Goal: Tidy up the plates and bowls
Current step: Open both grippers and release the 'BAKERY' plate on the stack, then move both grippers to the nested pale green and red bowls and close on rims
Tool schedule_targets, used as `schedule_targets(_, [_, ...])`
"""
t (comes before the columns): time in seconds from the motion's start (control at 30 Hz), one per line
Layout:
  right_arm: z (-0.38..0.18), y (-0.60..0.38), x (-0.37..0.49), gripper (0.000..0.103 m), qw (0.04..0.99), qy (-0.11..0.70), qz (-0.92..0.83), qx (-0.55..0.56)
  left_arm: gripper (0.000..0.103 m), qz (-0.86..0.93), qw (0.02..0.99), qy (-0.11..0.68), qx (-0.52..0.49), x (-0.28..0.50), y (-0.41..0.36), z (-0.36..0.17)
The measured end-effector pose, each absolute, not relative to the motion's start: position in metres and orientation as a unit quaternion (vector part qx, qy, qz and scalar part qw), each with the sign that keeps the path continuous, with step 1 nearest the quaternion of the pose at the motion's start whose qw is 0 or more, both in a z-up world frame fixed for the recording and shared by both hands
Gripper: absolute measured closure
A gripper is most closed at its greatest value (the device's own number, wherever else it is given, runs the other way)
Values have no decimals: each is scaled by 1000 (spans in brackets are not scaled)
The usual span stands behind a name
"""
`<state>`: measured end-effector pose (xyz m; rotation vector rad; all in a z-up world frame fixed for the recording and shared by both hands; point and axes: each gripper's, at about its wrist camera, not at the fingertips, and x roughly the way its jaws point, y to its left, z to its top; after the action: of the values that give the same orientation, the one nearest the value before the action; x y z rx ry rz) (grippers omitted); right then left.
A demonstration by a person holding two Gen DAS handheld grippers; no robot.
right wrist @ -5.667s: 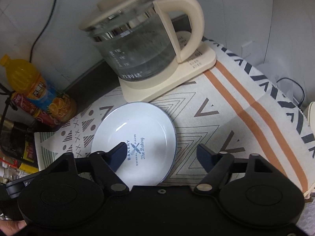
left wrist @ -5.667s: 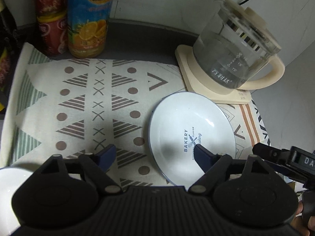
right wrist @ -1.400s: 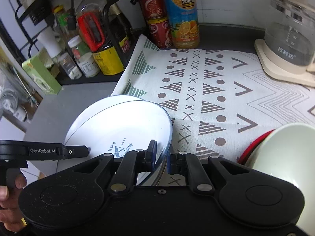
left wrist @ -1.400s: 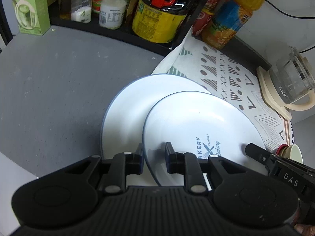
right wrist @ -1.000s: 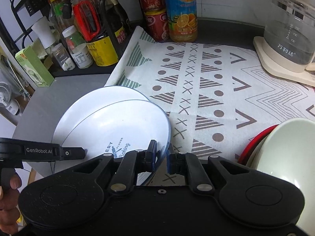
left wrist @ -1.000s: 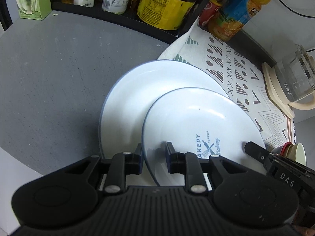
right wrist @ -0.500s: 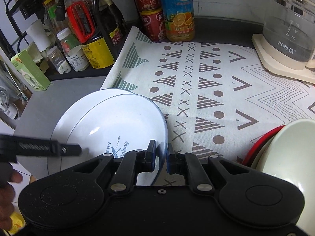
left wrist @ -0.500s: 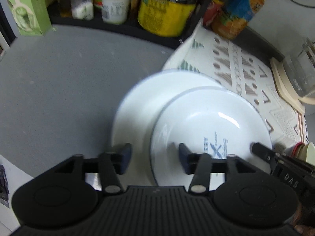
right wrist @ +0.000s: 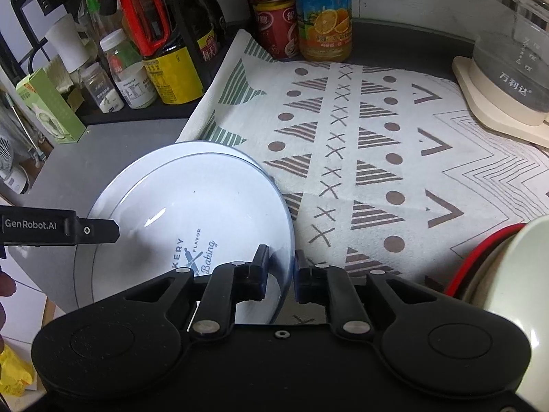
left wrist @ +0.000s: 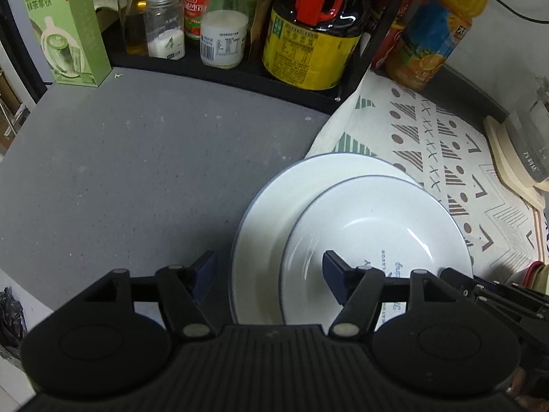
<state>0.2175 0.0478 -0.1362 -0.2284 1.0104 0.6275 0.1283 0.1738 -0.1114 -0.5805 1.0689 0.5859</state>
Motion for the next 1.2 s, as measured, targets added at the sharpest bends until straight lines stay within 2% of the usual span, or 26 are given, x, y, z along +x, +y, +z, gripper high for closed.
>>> schedule_targets(0.13, [-140, 50, 217, 85, 820, 477, 295, -110, 41, 270, 777, 495, -280, 126, 174, -118])
schedule_targets(0.3, [-136, 49, 219, 84, 819, 481, 294, -106, 66, 282, 775, 493, -276, 125, 175, -121])
schedule_targets(0.47, [-119, 40, 222, 82, 823, 472, 305, -78, 73, 283, 774, 490, -283, 121, 180, -120])
schedule_targets(0.57, [-107, 32, 223, 78, 828, 463, 309, -63, 73, 284, 776, 489, -280, 123, 180, -114])
schedule_targets(0.63, [-100, 27, 223, 73, 833, 456, 309, -54, 68, 286, 781, 484, -274, 125, 179, -107])
schedule_targets(0.73, [-86, 17, 220, 58, 840, 444, 310, -37, 59, 284, 785, 479, -270, 128, 176, -96])
schedule_targets(0.77, [-82, 14, 219, 54, 843, 440, 309, -32, 53, 281, 788, 476, -270, 130, 175, -91])
schedule_targets(0.83, [-73, 6, 217, 54, 845, 437, 308, -15, 43, 277, 796, 467, -268, 133, 171, -83])
schedule_targets(0.9, [-64, -3, 215, 47, 848, 431, 308, -3, 26, 272, 800, 464, -265, 137, 167, -76])
schedule_targets(0.97, [-55, -11, 211, 24, 859, 415, 302, -1, 19, 269, 804, 461, -263, 141, 163, -70])
schedule_targets(1.03, [-48, -21, 209, 13, 869, 400, 293, 5, 16, 264, 807, 461, -258, 146, 157, -65])
schedule_targets(1.2, [-41, -48, 209, 5, 884, 388, 259, 29, 14, 239, 820, 461, -240, 159, 141, -57])
